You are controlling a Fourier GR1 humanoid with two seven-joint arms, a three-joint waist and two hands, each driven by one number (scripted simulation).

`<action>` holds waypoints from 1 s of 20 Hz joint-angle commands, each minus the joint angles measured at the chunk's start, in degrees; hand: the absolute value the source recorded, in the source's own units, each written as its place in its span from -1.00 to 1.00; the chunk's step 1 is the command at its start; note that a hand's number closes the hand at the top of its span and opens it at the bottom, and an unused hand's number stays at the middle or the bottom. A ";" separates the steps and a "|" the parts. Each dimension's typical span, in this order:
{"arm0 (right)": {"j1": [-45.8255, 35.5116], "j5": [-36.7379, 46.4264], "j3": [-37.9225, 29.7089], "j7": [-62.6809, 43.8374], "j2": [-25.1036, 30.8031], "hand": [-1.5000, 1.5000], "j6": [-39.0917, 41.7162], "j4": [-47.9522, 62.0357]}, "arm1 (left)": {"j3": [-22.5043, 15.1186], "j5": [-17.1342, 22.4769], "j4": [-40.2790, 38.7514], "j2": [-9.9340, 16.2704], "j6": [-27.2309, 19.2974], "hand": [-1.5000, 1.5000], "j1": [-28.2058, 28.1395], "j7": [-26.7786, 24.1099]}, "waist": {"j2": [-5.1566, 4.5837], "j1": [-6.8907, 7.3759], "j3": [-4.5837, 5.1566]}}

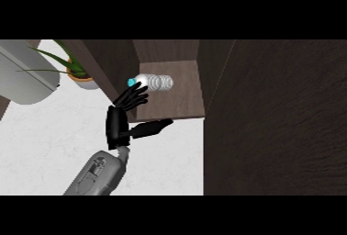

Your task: Pick up the bottled water, place it into the cabinet and close the cabinet

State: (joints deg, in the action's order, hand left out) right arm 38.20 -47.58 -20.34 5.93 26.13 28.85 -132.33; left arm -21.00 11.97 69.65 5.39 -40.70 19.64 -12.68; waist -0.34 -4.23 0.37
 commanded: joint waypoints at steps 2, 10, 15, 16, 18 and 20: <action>1.60 0.53 -0.60 -1.51 -1.25 -1.00 -2.18 -4.43 | -2.21 2.37 -0.04 -5.17 5.38 -1.00 10.95 -3.14 | 0.17 0.89 -0.22; 5.48 -2.84 -4.67 -4.25 -3.12 -1.00 -2.09 -9.40 | -7.49 9.45 1.46 -5.36 9.43 -1.00 3.72 -10.80 | 0.47 3.14 -0.28; 4.73 -0.31 -3.55 -5.81 -5.61 -1.00 -4.27 -11.17 | -11.88 11.30 7.63 -5.38 8.08 -1.00 -2.93 -13.23 | 0.48 3.61 -0.28; 5.28 -5.43 -7.62 -6.53 -3.17 -1.00 -4.24 -10.67 | -13.17 11.56 9.43 -5.38 5.41 -1.00 -1.62 -11.32 | 0.53 3.40 -0.29; 3.95 2.15 -3.52 -4.51 -7.77 -1.00 -1.18 -8.08 | -13.20 10.31 14.18 -4.31 7.97 -1.00 -5.90 -9.85 | 0.59 3.98 -0.34; 6.13 0.37 -4.31 -5.26 -6.69 -1.00 -0.31 -9.99 | -18.30 11.29 16.29 -5.37 7.40 -1.00 -10.30 -12.46 | 0.65 3.77 -0.31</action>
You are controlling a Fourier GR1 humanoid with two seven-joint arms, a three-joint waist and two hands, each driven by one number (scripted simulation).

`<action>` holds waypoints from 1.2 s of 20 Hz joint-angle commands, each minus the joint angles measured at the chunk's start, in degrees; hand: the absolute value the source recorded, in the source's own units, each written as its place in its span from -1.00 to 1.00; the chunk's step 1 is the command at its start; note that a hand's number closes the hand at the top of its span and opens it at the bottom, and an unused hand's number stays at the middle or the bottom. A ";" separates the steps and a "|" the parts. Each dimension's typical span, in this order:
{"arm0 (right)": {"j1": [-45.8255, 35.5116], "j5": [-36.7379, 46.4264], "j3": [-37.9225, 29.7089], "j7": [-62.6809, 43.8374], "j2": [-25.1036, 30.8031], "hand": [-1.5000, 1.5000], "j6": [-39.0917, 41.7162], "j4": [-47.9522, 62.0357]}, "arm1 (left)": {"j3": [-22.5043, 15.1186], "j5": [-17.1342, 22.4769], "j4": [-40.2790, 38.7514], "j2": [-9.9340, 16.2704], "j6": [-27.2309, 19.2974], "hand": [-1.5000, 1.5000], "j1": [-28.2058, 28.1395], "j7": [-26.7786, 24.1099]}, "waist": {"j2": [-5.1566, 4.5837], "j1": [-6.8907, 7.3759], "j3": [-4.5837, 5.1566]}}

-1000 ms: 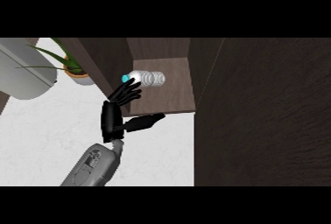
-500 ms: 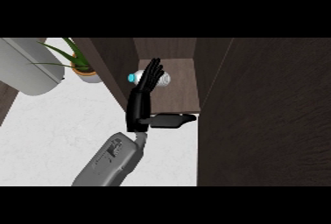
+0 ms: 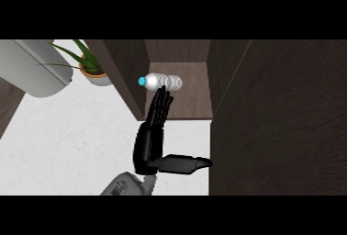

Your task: Pick up the bottled water, place it into the cabinet and close the cabinet

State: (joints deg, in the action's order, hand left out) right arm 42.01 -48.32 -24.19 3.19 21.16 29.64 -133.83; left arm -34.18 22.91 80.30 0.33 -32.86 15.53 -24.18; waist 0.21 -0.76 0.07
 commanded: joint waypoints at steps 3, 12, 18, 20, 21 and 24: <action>1.44 -1.57 -1.13 -5.16 1.12 1.00 -2.91 -11.09 | -6.09 -0.28 6.89 2.94 5.23 1.00 -9.86 -1.92 | -0.01 0.65 0.05; 3.85 1.42 3.09 -6.47 0.72 1.00 3.28 -13.03 | -3.82 0.19 18.99 16.85 10.24 1.00 -20.14 -1.68 | 0.05 0.59 0.04; 3.84 3.94 7.11 -7.50 4.64 1.00 12.10 -12.77 | 0.49 2.92 21.94 21.39 13.56 1.00 -23.29 -2.93 | 0.10 0.54 0.10; 6.20 4.31 7.41 -7.06 3.94 1.00 14.24 -14.90 | 4.58 5.58 24.45 26.17 15.67 1.00 -25.35 -1.96 | 0.37 -0.07 0.14; 6.32 3.71 7.29 -6.19 3.21 1.00 14.50 -15.08 | 4.19 6.11 25.51 27.65 17.87 1.00 -29.27 -4.79 | 0.48 0.29 0.16; 4.71 5.47 9.15 -5.98 2.00 1.00 13.30 -18.08 | 8.86 8.79 27.87 29.61 18.47 1.00 -28.08 -3.11 | 0.49 0.09 0.25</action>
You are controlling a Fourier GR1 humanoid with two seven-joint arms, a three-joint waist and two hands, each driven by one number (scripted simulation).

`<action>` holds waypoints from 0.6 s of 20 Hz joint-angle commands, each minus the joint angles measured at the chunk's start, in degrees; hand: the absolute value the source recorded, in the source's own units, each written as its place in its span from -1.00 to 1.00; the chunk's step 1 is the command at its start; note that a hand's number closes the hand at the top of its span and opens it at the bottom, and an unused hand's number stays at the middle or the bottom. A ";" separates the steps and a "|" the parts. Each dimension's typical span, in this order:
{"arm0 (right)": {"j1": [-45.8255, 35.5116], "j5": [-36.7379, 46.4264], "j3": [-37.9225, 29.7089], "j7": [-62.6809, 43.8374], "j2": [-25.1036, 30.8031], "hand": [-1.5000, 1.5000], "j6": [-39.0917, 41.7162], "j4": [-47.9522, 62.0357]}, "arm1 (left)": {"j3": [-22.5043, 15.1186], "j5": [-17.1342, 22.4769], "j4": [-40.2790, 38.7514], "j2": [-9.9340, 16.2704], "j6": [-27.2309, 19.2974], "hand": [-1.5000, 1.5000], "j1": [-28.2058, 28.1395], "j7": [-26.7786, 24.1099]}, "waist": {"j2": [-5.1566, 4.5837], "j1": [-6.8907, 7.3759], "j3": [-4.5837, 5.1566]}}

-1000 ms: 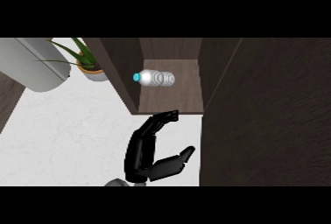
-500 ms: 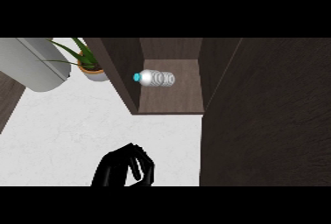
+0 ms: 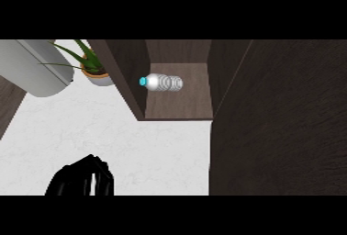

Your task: Pick up the bottled water, place it into the cabinet and close the cabinet

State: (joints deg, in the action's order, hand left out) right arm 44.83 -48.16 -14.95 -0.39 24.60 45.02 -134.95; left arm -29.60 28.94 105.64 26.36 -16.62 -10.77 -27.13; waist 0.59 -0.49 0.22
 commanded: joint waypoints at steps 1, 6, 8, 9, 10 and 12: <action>2.73 3.63 -0.74 -2.17 -0.20 1.00 -1.23 -17.51 | 5.32 4.26 3.02 4.52 3.74 -1.00 -2.27 -0.02 | 0.18 -0.53 0.15; 1.04 6.21 2.24 -2.86 -0.05 1.00 -0.19 -18.11 | 8.66 7.48 6.11 7.19 6.65 -1.00 -6.91 -1.46 | 0.32 0.09 0.22; 1.22 7.22 4.93 -3.45 -0.69 1.00 0.00 -18.01 | 12.34 8.46 7.74 9.85 7.02 -1.00 -8.71 -1.87 | 0.60 0.66 0.30; 0.23 8.37 6.21 -4.02 -0.19 1.00 1.06 -17.92 | 12.15 8.33 7.09 9.47 6.84 -1.00 -9.46 -2.10 | 0.54 0.72 0.31; 0.24 8.45 7.07 -4.27 -0.40 1.00 1.14 -17.47 | 14.18 9.87 7.15 11.09 8.63 -1.00 -10.51 -2.30 | 0.57 0.78 0.33; -0.95 7.88 7.60 -4.90 0.66 1.00 0.57 -18.65 | 15.09 10.82 8.63 11.32 8.89 -1.00 -11.90 -2.50 | 0.76 1.05 0.50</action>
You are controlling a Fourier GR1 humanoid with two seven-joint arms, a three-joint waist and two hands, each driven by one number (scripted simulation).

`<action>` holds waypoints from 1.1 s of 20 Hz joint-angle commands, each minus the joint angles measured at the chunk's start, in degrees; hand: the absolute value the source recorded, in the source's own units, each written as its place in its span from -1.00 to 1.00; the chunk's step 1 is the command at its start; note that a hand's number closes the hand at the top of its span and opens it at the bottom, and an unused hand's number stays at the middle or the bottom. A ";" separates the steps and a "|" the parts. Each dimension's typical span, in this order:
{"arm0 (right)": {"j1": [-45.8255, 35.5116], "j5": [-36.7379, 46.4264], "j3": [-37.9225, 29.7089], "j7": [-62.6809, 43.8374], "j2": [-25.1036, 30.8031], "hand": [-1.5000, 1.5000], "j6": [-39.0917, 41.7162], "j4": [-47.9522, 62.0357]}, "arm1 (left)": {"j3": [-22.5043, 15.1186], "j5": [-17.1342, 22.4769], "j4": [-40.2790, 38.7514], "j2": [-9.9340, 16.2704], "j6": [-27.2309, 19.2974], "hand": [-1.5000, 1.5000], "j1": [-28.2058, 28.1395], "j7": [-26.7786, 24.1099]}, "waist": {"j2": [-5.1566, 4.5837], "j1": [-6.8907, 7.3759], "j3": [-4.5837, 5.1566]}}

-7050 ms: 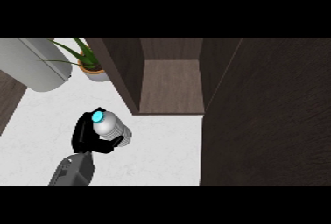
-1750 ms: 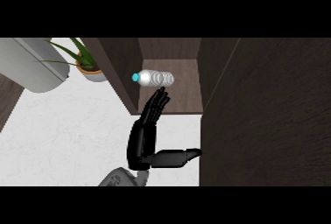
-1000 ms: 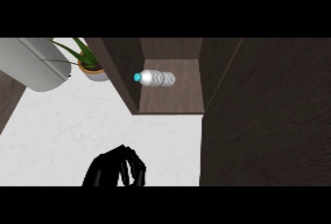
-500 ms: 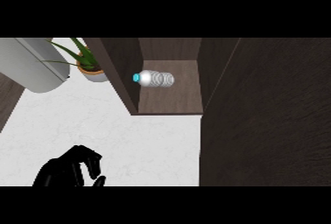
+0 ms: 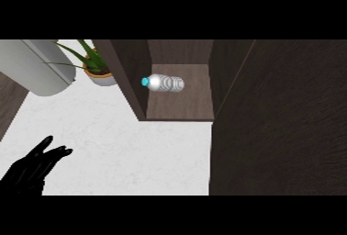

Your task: Pick up the bottled water, place it into the cabinet and close the cabinet

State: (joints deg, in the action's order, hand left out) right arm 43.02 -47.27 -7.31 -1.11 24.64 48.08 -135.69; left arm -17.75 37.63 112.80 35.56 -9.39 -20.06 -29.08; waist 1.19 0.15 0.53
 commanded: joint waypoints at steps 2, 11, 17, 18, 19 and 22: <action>-1.42 8.20 2.07 -4.89 0.53 1.00 -2.67 -17.31 | 5.59 3.54 1.23 3.97 3.15 -1.00 -2.80 -0.05 | 0.11 0.40 0.24; -10.87 9.16 9.93 -9.52 4.08 1.00 -3.24 -16.23 | 8.62 7.53 1.55 5.84 7.80 -1.00 -8.13 -0.73 | 0.84 1.63 0.77; -17.73 10.01 15.12 -13.70 4.62 1.00 -7.43 -14.17 | 12.55 10.50 2.15 7.89 9.44 -1.00 -10.74 -0.13 | 0.97 1.84 0.73; -19.00 9.88 16.25 -13.73 3.68 1.00 -8.56 -13.51 | 12.93 10.74 1.44 8.07 10.51 -1.00 -11.16 -0.61 | 1.06 1.83 0.86; -19.73 10.04 17.74 -14.78 3.75 1.00 -9.56 -12.90 | 13.89 10.53 1.24 8.63 10.90 -1.00 -11.23 -1.00 | 1.04 1.82 0.87; -23.14 9.97 21.36 -16.93 2.67 1.00 -13.55 -11.39 | 15.19 11.44 0.81 9.22 12.61 -1.00 -12.55 -1.44 | 0.88 2.21 0.92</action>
State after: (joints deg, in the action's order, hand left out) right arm 22.01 -44.62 11.95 -13.03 27.75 40.43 -134.93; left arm -4.48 48.02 114.34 43.88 1.37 -31.19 -29.95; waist 2.14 2.20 1.36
